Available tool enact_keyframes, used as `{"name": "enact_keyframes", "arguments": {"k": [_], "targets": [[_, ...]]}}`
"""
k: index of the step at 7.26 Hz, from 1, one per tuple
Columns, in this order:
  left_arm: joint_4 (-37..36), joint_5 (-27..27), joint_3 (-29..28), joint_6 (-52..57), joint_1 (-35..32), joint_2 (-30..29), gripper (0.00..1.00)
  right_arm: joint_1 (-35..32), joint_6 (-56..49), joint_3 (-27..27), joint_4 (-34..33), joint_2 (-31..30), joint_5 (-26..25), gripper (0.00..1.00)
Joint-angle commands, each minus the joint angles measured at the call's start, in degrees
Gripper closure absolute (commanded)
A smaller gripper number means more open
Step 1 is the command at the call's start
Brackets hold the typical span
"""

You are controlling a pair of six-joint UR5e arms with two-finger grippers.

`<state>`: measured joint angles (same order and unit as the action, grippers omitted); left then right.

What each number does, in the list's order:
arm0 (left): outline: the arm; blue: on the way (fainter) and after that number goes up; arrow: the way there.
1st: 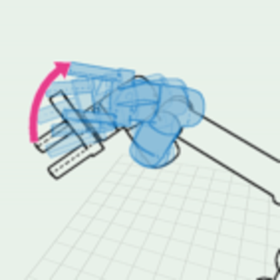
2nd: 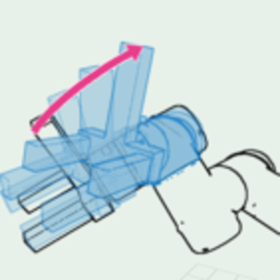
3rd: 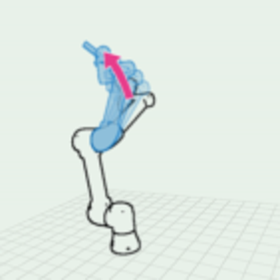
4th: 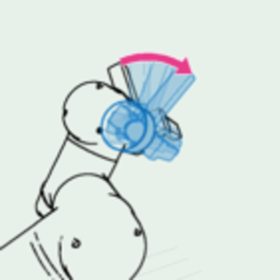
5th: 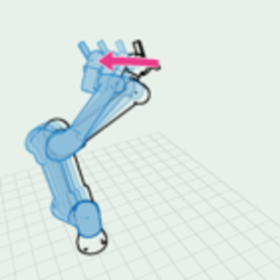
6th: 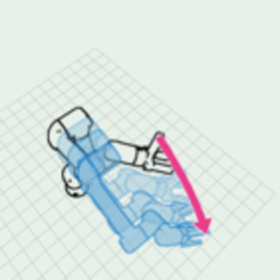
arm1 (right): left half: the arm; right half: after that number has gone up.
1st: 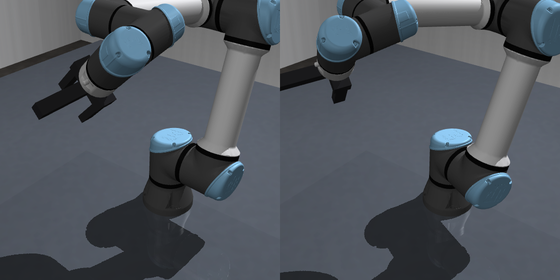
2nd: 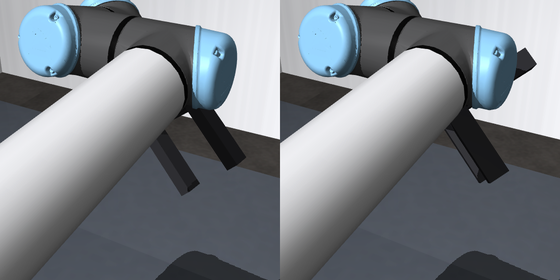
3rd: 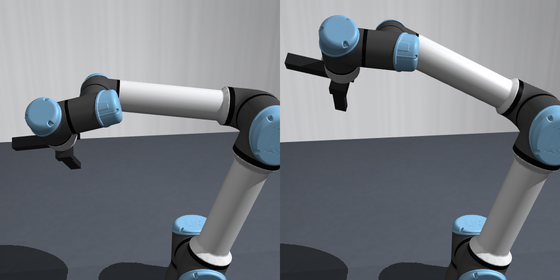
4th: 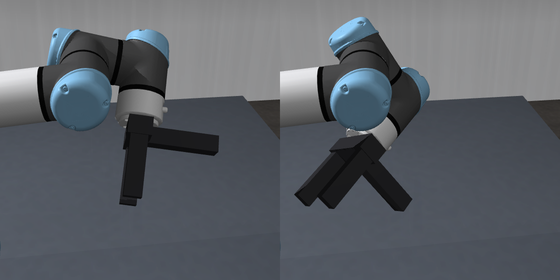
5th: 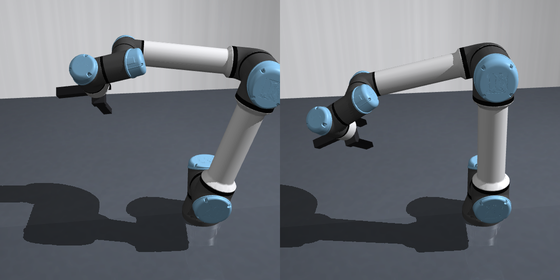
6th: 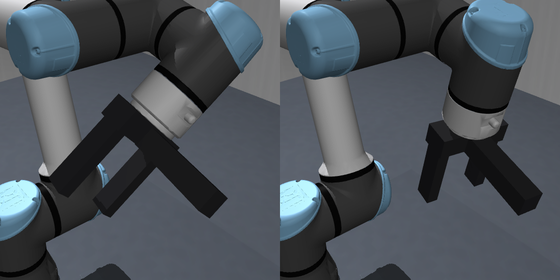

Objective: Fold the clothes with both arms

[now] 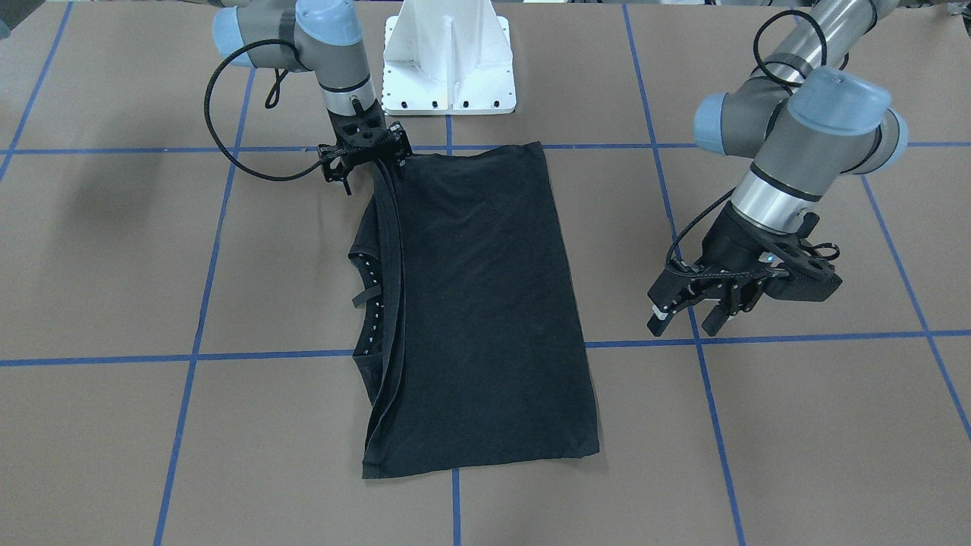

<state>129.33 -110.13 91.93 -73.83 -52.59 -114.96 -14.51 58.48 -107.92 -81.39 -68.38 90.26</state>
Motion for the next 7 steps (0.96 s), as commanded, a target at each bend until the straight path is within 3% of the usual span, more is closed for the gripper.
{"name": "enact_keyframes", "arguments": {"k": [1,7], "targets": [[0.0,0.0,-0.1,0.0,0.0,0.0,0.0,-0.3,-0.1,0.1,-0.1,-0.2,0.1,0.0],[0.0,-0.3,0.0,-0.4,0.1,-0.3,0.0,-4.1,-3.1,-0.6,-2.1,-3.7,1.3,0.0]]}}
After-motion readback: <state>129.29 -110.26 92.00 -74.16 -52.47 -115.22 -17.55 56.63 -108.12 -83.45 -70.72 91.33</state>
